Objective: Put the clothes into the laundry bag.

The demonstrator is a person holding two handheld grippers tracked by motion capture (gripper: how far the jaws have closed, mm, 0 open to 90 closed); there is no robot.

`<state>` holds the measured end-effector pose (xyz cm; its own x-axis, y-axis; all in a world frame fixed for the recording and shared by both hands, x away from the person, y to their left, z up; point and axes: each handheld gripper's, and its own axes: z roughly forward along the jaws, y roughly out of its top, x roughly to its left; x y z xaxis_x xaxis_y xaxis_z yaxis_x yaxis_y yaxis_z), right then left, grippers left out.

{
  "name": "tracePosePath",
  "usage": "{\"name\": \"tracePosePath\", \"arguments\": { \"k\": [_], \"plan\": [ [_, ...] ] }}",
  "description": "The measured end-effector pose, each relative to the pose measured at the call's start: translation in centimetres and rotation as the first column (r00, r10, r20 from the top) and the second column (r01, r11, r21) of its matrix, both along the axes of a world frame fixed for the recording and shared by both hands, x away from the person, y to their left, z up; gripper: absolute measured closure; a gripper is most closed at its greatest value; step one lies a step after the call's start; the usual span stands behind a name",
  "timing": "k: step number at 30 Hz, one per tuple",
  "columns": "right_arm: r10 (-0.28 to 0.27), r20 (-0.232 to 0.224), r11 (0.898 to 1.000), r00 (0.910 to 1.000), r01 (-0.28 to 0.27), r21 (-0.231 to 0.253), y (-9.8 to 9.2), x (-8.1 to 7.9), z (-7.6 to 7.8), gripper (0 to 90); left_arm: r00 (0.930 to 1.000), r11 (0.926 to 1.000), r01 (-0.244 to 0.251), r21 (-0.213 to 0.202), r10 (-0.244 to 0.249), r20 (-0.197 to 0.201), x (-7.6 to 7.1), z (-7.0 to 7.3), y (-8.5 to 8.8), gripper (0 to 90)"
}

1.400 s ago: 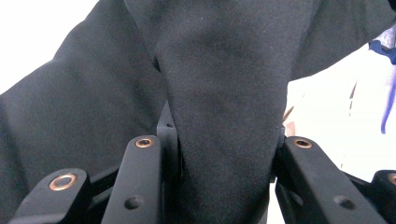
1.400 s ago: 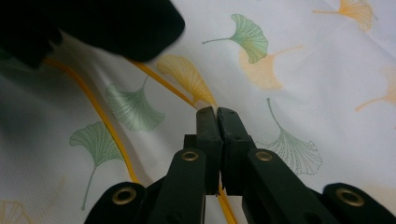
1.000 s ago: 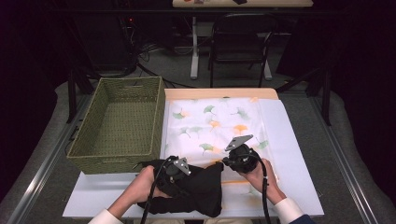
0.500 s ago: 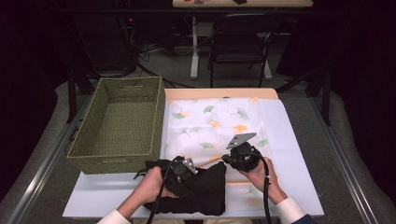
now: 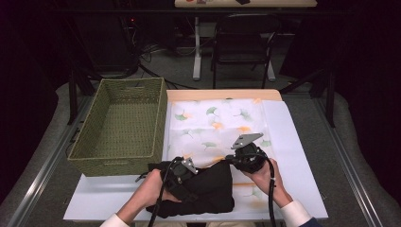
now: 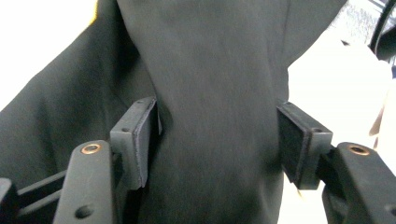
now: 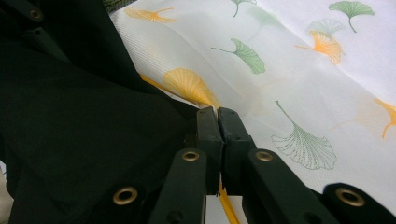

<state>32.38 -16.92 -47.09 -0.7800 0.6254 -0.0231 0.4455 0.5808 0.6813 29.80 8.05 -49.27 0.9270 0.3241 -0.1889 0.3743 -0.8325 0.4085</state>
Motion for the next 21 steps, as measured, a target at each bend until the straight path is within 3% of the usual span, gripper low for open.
{"name": "tracePosePath", "arguments": {
  "k": [2, 4, 6, 8, 11, 14, 17, 18, 21],
  "plan": [
    [0.002, 0.000, 1.000, 1.0000, -0.002, -0.004, 0.0, 0.1, 0.0, 88.6, 1.0000, 0.9998, 0.005, -0.020, -0.005, 0.003, -0.2, -0.6, 0.1, 46.9],
    [-0.002, -0.002, 1.000, 1.0000, 0.002, -0.004, 0.1, 0.0, 0.1, 88.6, 0.9994, 0.9984, -0.035, -0.044, 0.035, -0.002, -0.3, -0.9, 0.3, 58.0],
    [0.001, 0.003, 1.000, 1.0000, -0.001, -0.002, 0.2, 0.0, 0.3, 88.6, 0.9941, 0.9931, -0.108, -0.045, 0.108, -0.007, -0.3, -0.8, 0.4, 62.8],
    [0.000, 0.003, 1.000, 1.0000, 0.000, 0.000, 0.3, -0.1, 0.5, 88.6, 0.9835, 0.9820, -0.181, -0.054, 0.181, -0.014, -0.4, -0.3, 0.4, 64.0],
    [-0.005, 0.017, 1.000, 0.9998, 0.004, 0.010, 0.3, -0.5, 1.4, 88.6, 0.9707, 0.9693, -0.236, -0.069, 0.238, 0.030, -0.4, 0.8, 0.0, 63.6],
    [-0.010, 0.029, 1.000, 0.9995, 0.009, 0.022, 0.3, -0.6, 1.9, 88.6, 0.9654, 0.9643, -0.253, -0.077, 0.257, 0.044, -0.1, 0.2, -0.8, 61.4],
    [-0.010, 0.013, 1.000, 0.9999, 0.010, 0.016, 0.2, -0.5, 1.4, 88.6, 0.9677, 0.9656, -0.248, -0.080, 0.251, 0.028, 0.0, -0.7, -1.1, 52.4],
    [-0.012, 0.007, 1.000, 0.9999, 0.012, 0.011, 0.2, -0.5, 1.2, 88.6, 0.9718, 0.9693, -0.230, -0.086, 0.234, 0.032, 0.0, -0.7, -1.0, 48.4],
    [-0.018, -0.003, 1.000, 0.9998, 0.018, 0.010, 0.0, -0.3, 0.9, 88.5, 0.9752, 0.9735, -0.212, -0.085, 0.217, 0.046, -0.2, 0.0, -0.2, 38.6]
  ]
}}
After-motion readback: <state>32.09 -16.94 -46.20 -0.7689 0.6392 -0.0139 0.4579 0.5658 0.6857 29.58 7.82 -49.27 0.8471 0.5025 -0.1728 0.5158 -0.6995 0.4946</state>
